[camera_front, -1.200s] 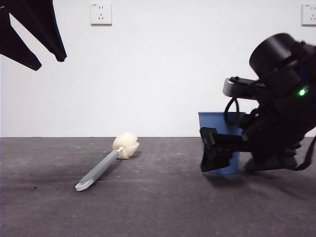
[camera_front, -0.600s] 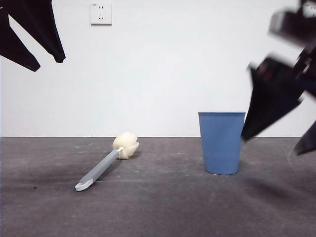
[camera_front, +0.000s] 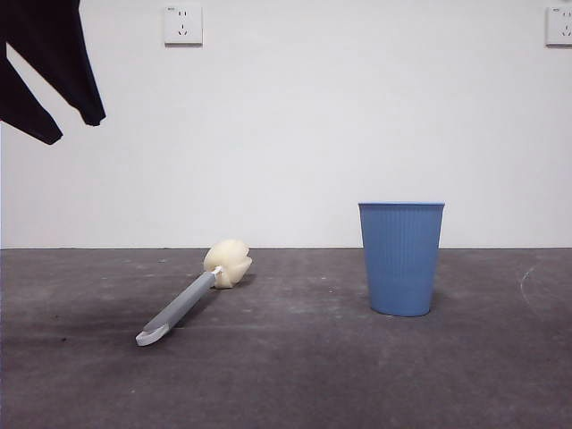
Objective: Pick up the cup brush,pick up the cup,insert the brush into the cup,clean the cup,put the cup brush back,put the cup back to the fixed position on the table
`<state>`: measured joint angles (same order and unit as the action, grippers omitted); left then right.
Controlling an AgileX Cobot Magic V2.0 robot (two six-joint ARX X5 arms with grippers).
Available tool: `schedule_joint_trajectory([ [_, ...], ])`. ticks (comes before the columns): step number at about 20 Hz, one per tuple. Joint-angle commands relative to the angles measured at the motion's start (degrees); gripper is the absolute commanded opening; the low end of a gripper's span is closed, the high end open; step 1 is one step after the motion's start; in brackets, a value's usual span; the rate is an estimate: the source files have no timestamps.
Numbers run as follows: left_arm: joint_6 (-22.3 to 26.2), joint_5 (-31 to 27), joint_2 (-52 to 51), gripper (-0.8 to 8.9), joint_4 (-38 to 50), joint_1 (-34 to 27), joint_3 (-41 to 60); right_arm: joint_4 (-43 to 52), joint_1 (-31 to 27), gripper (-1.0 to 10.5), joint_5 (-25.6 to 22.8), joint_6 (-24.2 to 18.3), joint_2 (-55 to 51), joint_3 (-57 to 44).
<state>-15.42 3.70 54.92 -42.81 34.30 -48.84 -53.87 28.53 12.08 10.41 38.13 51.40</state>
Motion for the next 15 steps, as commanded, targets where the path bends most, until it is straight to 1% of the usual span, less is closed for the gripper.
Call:
schedule_joint_trajectory([
  [1,0.68,1.33,-0.04,-0.18,0.39,0.17,0.37,-0.87,0.13,-0.1,1.81,-1.49,0.07,1.77],
  [2,0.68,1.49,-0.04,-0.08,0.48,0.17,0.37,-1.18,0.13,-0.1,3.28,-1.55,0.07,1.95],
  [4,0.68,1.84,-0.04,-0.08,0.48,0.17,0.37,-3.17,0.13,-0.1,4.13,-2.67,0.13,1.97],
  [7,0.7,2.49,-0.04,-0.08,0.76,0.17,0.37,-5.66,0.13,-0.1,4.11,-2.89,0.48,1.97],
  [11,0.68,2.38,-0.04,-0.06,0.92,0.17,0.37,-5.18,0.13,0.0,4.13,-2.01,0.48,1.97],
  [15,0.66,2.38,-0.04,-0.03,1.22,0.17,0.37,-5.16,0.11,0.0,4.07,-2.4,0.48,1.97],
])
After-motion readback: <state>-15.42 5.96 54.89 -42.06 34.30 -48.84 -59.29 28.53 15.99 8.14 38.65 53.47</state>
